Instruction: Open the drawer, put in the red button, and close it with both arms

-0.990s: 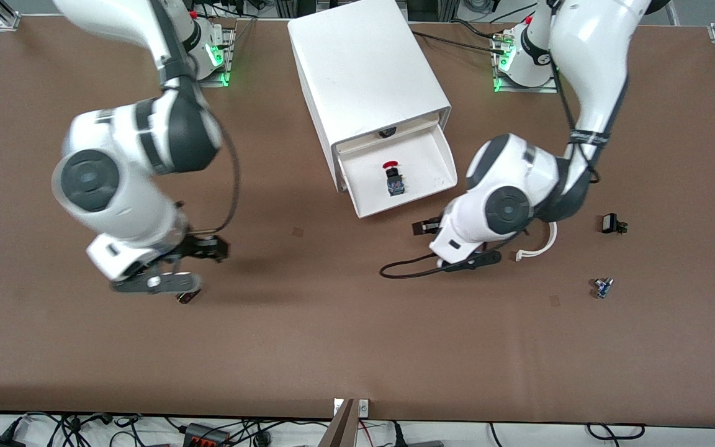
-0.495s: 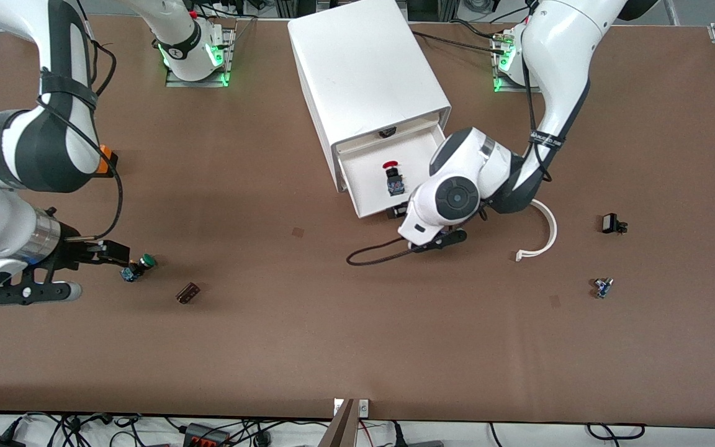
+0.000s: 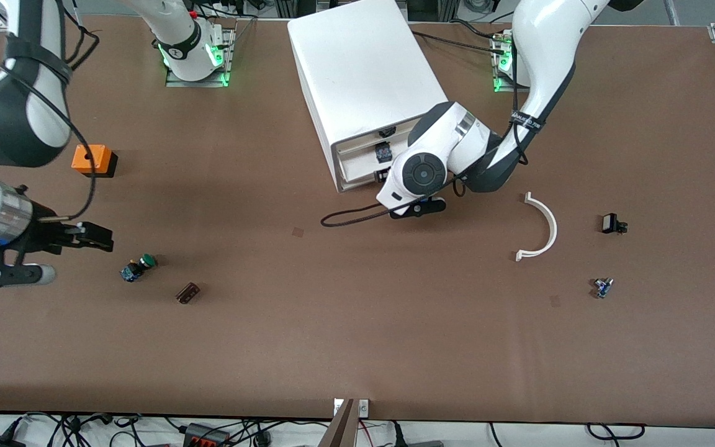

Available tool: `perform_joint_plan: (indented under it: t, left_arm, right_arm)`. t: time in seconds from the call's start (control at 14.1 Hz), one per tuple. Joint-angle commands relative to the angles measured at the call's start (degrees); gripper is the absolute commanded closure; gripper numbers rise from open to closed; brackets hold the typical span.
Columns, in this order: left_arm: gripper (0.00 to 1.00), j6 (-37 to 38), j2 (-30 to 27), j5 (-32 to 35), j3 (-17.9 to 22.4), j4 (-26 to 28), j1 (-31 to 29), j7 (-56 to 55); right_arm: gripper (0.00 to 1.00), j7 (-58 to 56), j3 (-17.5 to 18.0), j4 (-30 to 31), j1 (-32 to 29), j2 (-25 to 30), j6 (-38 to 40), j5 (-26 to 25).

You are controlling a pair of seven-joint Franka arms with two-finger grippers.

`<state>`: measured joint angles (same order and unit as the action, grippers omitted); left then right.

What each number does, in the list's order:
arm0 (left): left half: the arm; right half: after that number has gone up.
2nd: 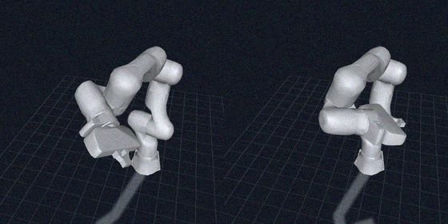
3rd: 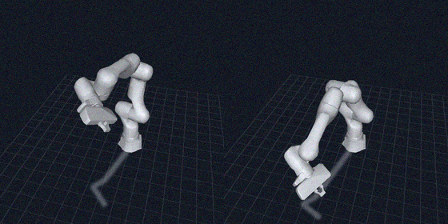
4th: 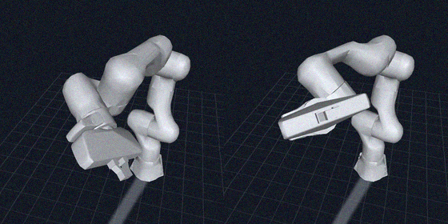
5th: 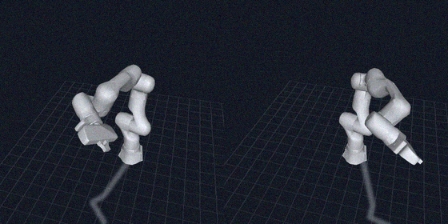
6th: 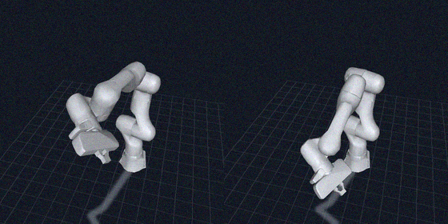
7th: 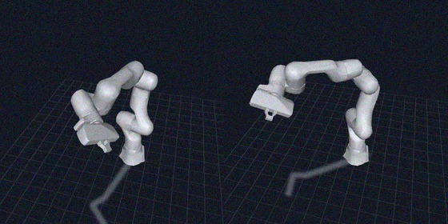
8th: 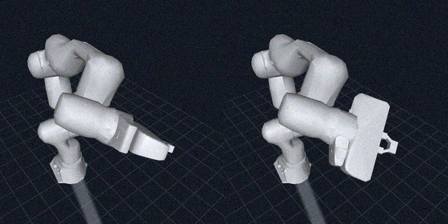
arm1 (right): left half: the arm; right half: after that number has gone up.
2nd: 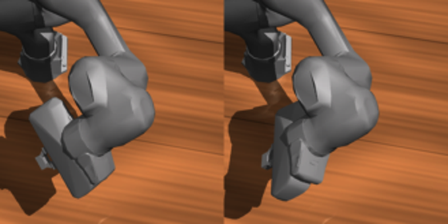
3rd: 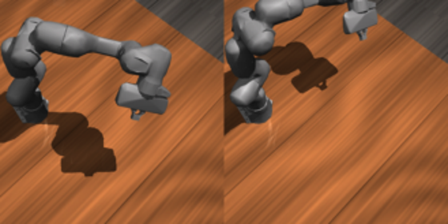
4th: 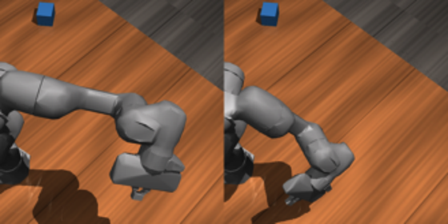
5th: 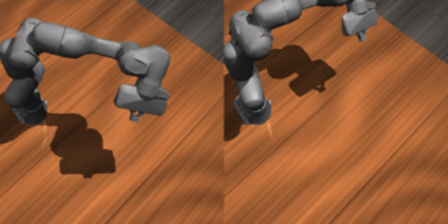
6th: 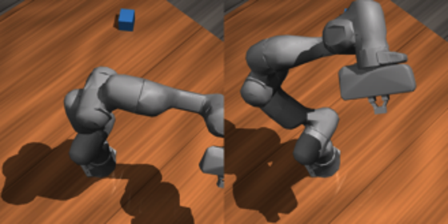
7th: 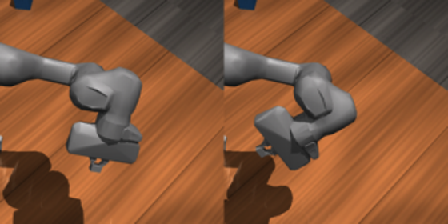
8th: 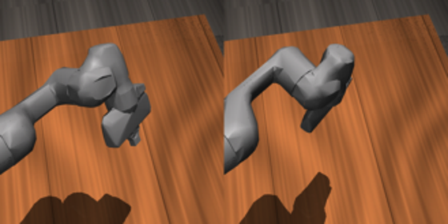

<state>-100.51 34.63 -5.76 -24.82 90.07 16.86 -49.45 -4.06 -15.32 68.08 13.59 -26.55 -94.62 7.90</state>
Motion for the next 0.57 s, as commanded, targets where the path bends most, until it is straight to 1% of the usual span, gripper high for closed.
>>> perform_joint_plan:
  t: [0.0,0.07,0.14,0.21,0.49]
  left_arm:
    - [0.00,0.8,-1.8,-2.8,-1.1,2.8,-0.7,-0.4]
    - [0.00,0.8,-1.8,-2.8,-1.3,3.3,-0.6,-0.4]
    - [0.00,0.8,-1.8,-2.8,-1.3,3.5,-0.3,-0.4]
    - [0.00,0.7,-1.8,-2.8,-1.3,3.8,-0.3,-0.4]
    - [0.00,0.7,-1.8,-3.9,-1.4,3.8,-0.5,-0.4]
  right_arm:
    - [0.00,1.1,8.8,4.1,-8.3,6.2,0.8,-2.0]
    - [0.00,1.0,9.9,5.6,-10.0,8.2,0.9,-2.6]
    - [0.00,1.1,12.8,7.9,-13.5,10.6,0.8,-2.9]
    - [0.00,1.1,14.4,9.9,-15.4,12.4,0.9,-3.1]
    - [0.00,1.1,15.4,11.5,-16.5,14.9,1.9,-4.8]
